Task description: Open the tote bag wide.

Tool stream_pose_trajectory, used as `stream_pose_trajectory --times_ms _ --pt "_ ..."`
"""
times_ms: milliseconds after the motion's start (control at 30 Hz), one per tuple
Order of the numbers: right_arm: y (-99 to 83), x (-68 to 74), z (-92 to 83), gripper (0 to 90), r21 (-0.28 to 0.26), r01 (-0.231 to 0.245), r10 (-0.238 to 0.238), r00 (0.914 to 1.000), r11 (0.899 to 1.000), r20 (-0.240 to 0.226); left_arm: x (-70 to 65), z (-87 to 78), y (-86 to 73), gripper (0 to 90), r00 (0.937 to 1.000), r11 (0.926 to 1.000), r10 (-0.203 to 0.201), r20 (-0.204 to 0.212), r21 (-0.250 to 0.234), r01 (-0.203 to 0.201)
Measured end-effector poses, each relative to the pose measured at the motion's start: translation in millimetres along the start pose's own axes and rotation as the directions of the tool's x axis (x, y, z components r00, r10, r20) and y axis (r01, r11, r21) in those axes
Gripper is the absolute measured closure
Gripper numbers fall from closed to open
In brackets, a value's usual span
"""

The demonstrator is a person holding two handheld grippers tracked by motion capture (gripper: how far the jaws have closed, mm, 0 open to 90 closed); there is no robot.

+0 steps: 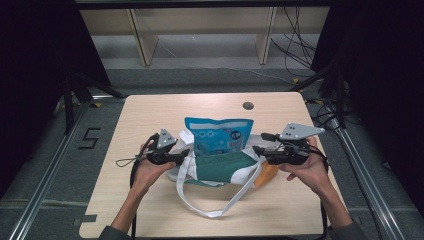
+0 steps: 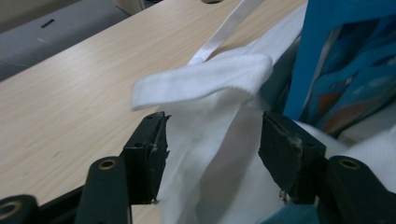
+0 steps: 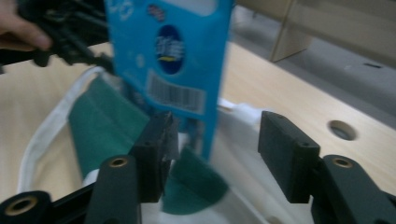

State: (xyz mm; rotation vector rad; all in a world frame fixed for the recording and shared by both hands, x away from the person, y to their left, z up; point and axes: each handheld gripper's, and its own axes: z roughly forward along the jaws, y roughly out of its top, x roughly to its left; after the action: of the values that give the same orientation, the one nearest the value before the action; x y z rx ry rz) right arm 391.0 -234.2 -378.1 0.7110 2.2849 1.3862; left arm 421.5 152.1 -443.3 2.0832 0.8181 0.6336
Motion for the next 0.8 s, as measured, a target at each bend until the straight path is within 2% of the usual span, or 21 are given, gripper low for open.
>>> stream_pose_trajectory --times_ms 33,67,167,200,233,267,300,333,367,400,467,500,533,567,600,633,667,700,733,767,800 --pt "0.3 2.1 2.7 44.8 0.011 -0.008 0.008 0.9994 1.0 -0.035 -0.5 7.1 1.4 43.6 0.9998 1.0 -0.002 0.019 0.009 0.002" --pt "0.3 4.1 6.3 44.0 0.016 -0.001 0.002 0.9983 1.0 -0.059 -0.9 10.4 2.0 45.1 0.9999 0.9997 -0.008 0.014 0.023 0.008" --pt "-4.5 9.5 20.4 42.3 0.073 0.011 -0.006 0.9976 0.997 -0.069 5.0 20.7 3.2 50.7 0.9999 0.9997 -0.011 -0.001 0.02 0.011" --pt "-7.6 11.3 25.9 45.6 0.09 -0.001 0.007 0.9973 0.996 -0.073 7.5 22.9 3.8 55.8 0.9998 0.9998 -0.016 0.01 0.013 0.015" --pt "-10.5 9.6 30.0 50.8 0.113 0.008 0.001 0.9969 0.994 -0.078 8.2 24.7 4.8 61.7 0.9995 0.9996 -0.028 0.014 -0.002 0.028" --pt "-10.5 9.6 30.0 50.8 0.113 0.008 0.001 0.9969 0.994 -0.078 8.2 24.7 4.8 65.9 0.9995 0.9996 -0.028 0.014 -0.002 0.028" --pt "-14.7 9.6 31.4 68.8 0.135 0.069 -0.057 0.9945 0.988 -0.088 10.9 25.2 6.0 69.3 0.9997 0.9999 -0.016 0.021 0.0 0.016" --pt "-16.0 11.3 29.9 74.8 0.143 0.084 -0.071 0.993 0.986 -0.094 14.0 26.6 8.9 71.8 1.0 0.9999 -0.001 -0.003 0.012 0.001" --pt "-16.6 13.1 27.0 79.1 0.149 0.126 -0.112 0.9887 0.981 -0.1 14.2 31.1 10.7 72.8 0.9996 0.9999 -0.015 -0.022 0.003 0.015" --pt "-17.8 16.7 24.4 81.0 0.154 0.169 -0.156 0.9834 0.973 -0.092 14.2 31.1 10.7 74.2 0.9996 0.9999 -0.015 -0.022 0.003 0.015" --pt "-21.7 24.6 24.2 82.0 0.185 0.192 -0.175 0.9793 0.964 -0.101 21.4 42.2 13.2 76.6 0.9997 0.9984 -0.019 -0.014 0.053 0.02" --pt "-25.7 29.2 25.2 82.5 0.21 0.199 -0.175 0.9763 0.957 -0.127 23.7 48.6 12.2 77.5 0.9991 0.9972 -0.04 -0.012 0.062 0.04" --pt "-31.0 34.1 27.0 82.6 0.226 0.188 -0.157 0.9767 0.956 -0.147 26.9 54.0 9.9 78.0 0.9989 0.9962 -0.046 -0.013 0.074 0.047" --pt "-37.6 39.6 30.3 82.6 0.25 0.179 -0.136 0.9742 0.952 -0.18 27.4 60.4 5.6 78.1 0.9967 0.9945 -0.079 -0.015 0.068 0.08" --pt "-44.6 43.5 35.5 82.7 0.271 0.191 -0.139 0.9695 0.944 -0.202 28.3 64.9 1.3 79.0 0.9965 0.9921 -0.082 -0.019 0.094 0.083" --pt "-44.6 43.5 35.5 82.7 0.271 0.191 -0.139 0.9695 0.944 -0.202 28.3 64.9 1.3 80.1 0.9965 0.9921 -0.082 -0.019 0.094 0.083" --pt "-52.8 48.5 42.3 82.7 0.301 0.191 -0.131 0.9694 0.934 -0.207 29.1 70.5 -4.7 80.1 0.9947 0.9888 -0.102 -0.011 0.108 0.103" --pt "-72.0 57.4 62.3 82.8 0.385 0.212 -0.136 0.9671 0.898 -0.215 29.9 74.2 -8.3 81.2 0.9917 0.986 -0.129 0.001 0.107 0.128" --pt "-72.0 57.4 62.3 82.8 0.385 0.212 -0.136 0.9671 0.898 -0.215 31.7 76.2 -10.6 81.2 0.9905 0.9842 -0.138 0.007 0.113 0.136" --pt "-78.8 58.8 70.0 83.1 0.419 0.215 -0.15 0.9717 0.882 -0.183 31.6 78.7 -12.1 81.2 0.987 0.9816 -0.161 0.008 0.106 0.159" --pt "-80.9 58.3 76.0 83.3 0.425 0.199 -0.128 0.9734 0.883 -0.19 29.9 82.8 -13.2 81.7 0.9878 0.9812 -0.155 0.0 0.116 0.154"
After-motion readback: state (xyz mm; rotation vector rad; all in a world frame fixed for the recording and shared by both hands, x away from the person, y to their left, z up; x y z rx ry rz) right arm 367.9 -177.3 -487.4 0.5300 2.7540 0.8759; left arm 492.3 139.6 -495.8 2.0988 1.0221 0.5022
